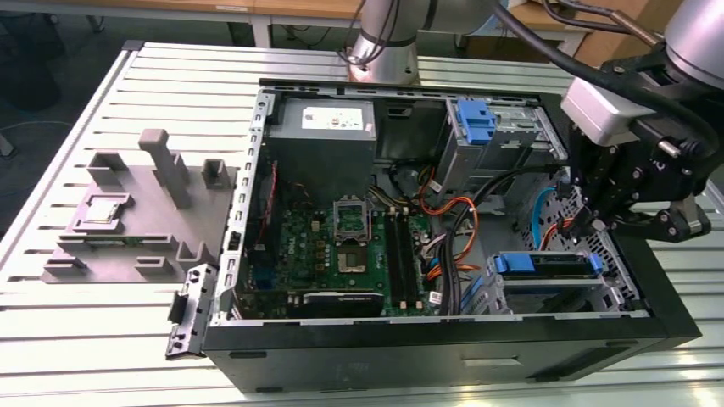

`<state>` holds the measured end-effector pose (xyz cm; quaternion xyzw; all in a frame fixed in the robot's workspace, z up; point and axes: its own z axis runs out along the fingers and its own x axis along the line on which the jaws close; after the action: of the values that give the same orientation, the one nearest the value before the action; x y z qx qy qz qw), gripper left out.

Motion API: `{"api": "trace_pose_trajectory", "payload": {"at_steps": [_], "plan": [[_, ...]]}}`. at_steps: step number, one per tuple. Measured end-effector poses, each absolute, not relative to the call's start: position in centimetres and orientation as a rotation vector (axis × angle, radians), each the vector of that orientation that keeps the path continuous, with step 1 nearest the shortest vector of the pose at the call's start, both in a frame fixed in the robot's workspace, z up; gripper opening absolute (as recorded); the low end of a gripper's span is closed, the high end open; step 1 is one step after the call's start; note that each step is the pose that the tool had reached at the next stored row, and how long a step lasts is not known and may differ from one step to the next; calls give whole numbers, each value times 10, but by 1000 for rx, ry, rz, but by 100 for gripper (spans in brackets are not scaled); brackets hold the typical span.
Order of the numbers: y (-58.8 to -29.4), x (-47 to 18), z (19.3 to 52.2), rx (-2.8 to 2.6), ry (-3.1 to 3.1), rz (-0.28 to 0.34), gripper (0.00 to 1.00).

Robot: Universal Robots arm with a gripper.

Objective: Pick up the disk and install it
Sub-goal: 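Insert the first disk wire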

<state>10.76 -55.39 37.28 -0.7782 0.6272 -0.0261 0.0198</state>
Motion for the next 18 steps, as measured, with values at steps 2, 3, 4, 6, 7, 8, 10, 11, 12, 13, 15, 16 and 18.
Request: {"api": "trace_pose_trajectory", "payload": {"at_steps": [2,3,4,6,7,8,10,11,12,13,15,16,18], "plan": [[-551,111,373,-2417,1948,-86,11],[-550,113,373,-2418,1949,-88,11],[-549,114,373,-2419,1950,-89,11],[-547,118,373,-2421,1951,-93,17],[-545,120,372,-2422,1952,-94,17],[-544,121,372,-2423,1952,-96,19],[-543,125,372,-2424,1953,-98,25],[-542,127,372,-2425,1953,-98,25],[-541,129,372,-2425,1954,-99,25],[-540,130,372,-2425,1954,-99,25],[-539,134,372,-2425,1954,-99,32],[-539,136,372,-2425,1954,-99,32],[-539,138,372,-2426,1953,-99,38]]}}
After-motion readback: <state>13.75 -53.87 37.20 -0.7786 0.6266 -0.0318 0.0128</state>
